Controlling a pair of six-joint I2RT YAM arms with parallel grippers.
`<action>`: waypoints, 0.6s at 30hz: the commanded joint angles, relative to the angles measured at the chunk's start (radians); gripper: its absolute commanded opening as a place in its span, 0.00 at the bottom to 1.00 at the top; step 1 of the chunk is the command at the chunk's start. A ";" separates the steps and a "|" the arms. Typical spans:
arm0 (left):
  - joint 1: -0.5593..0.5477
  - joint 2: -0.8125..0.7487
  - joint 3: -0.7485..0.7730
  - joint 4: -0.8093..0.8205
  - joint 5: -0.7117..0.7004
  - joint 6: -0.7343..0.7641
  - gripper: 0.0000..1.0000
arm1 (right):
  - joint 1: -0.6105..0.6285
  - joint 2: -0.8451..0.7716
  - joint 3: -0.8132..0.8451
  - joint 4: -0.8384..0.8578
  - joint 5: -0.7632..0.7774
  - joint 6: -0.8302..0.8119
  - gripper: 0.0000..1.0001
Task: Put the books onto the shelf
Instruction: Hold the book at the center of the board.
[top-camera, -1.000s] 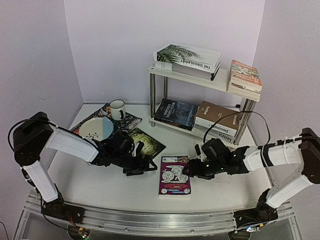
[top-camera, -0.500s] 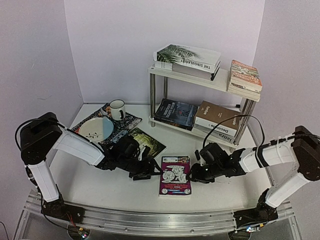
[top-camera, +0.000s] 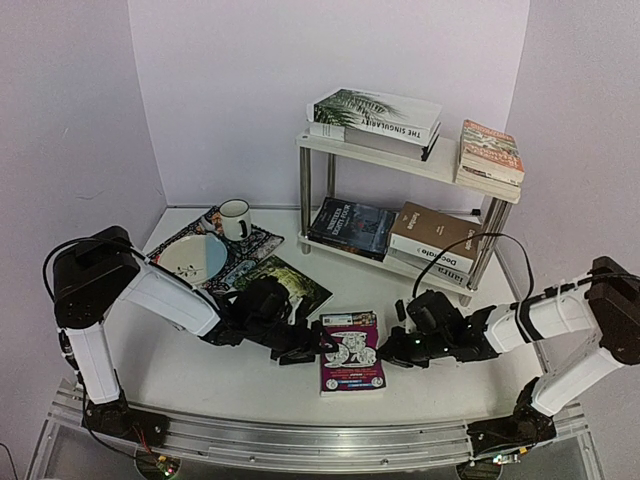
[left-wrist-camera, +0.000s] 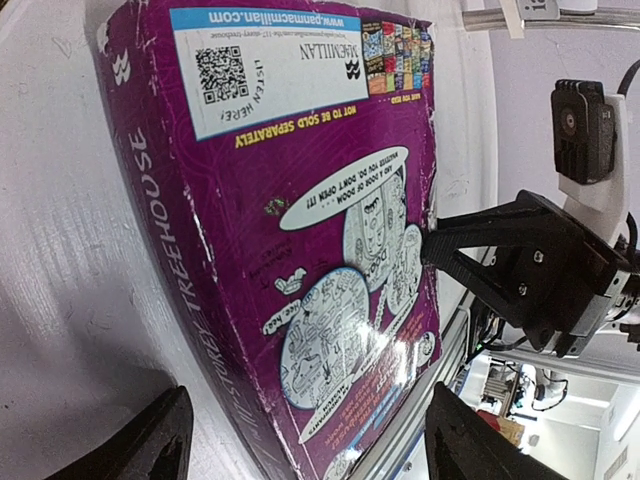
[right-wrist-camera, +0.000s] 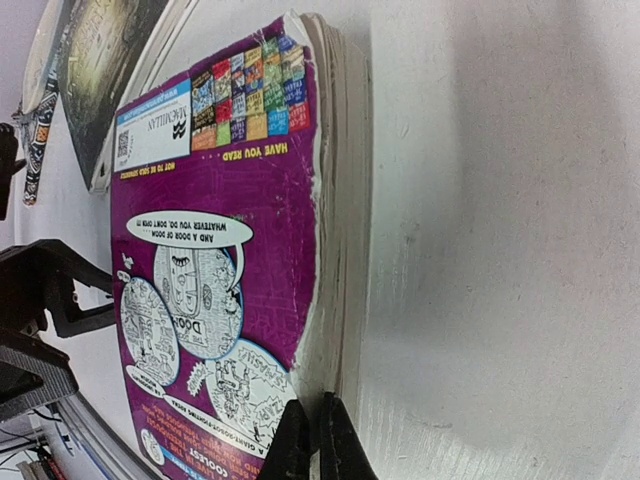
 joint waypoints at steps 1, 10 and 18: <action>-0.010 0.028 0.036 0.071 0.028 -0.029 0.80 | 0.002 0.015 -0.093 -0.119 0.014 0.036 0.00; -0.027 0.072 0.024 0.209 0.056 -0.103 0.66 | -0.055 -0.013 -0.186 -0.003 -0.058 0.104 0.00; -0.030 0.051 0.011 0.300 0.054 -0.122 0.44 | -0.077 0.009 -0.207 0.052 -0.104 0.112 0.00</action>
